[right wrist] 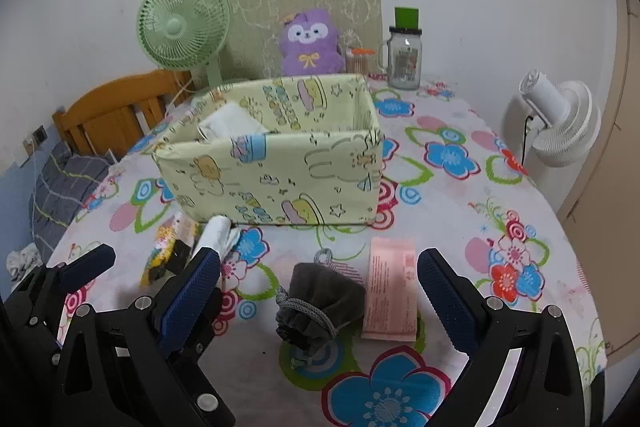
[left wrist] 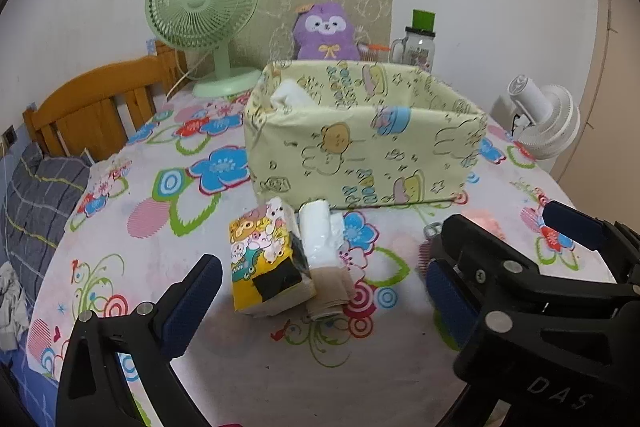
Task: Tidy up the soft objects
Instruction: 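Grasp the yellow cartoon tissue pack with the left gripper while the right gripper grasps the grey drawstring pouch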
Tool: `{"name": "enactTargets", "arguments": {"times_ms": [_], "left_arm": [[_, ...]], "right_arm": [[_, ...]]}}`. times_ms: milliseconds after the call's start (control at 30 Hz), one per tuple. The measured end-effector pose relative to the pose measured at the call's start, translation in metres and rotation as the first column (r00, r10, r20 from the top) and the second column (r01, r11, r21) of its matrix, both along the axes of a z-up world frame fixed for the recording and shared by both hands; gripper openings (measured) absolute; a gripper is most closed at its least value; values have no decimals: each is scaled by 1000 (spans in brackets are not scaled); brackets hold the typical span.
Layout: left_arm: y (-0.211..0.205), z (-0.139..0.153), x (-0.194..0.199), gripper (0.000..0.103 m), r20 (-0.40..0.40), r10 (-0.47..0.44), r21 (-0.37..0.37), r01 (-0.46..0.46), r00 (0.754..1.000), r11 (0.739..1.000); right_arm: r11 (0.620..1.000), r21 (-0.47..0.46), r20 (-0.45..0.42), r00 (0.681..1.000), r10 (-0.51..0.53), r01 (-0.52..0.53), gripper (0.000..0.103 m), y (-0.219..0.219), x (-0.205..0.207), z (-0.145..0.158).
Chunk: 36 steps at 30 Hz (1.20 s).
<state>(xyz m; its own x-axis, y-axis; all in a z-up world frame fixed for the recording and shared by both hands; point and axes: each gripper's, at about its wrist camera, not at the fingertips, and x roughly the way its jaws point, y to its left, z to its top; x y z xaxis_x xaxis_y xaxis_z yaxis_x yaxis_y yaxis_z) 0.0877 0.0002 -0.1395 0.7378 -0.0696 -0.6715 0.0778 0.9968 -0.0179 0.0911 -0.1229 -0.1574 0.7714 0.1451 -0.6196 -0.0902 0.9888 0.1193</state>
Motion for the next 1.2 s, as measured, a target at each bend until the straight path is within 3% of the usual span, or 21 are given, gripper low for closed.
{"name": "enactTargets", "arguments": {"times_ms": [233,633,967,1200], "left_arm": [[2,-14,9,102,-34,7,0,-7,999,1000],[-4,-31,22,98,-71,17,49,-13,997,999],[2,-35,29,93,-78,29,50,-26,997,998],[9,-38,33,81,-94,44,33,-41,995,999]], "right_arm": [[1000,0,-39,999,-3,3,99,0,11,-14],[998,66,-172,985,19,-8,65,0,29,-38],[999,39,-158,987,19,-13,48,8,33,-38],[1000,17,-137,991,10,-8,41,14,33,-36]]}}
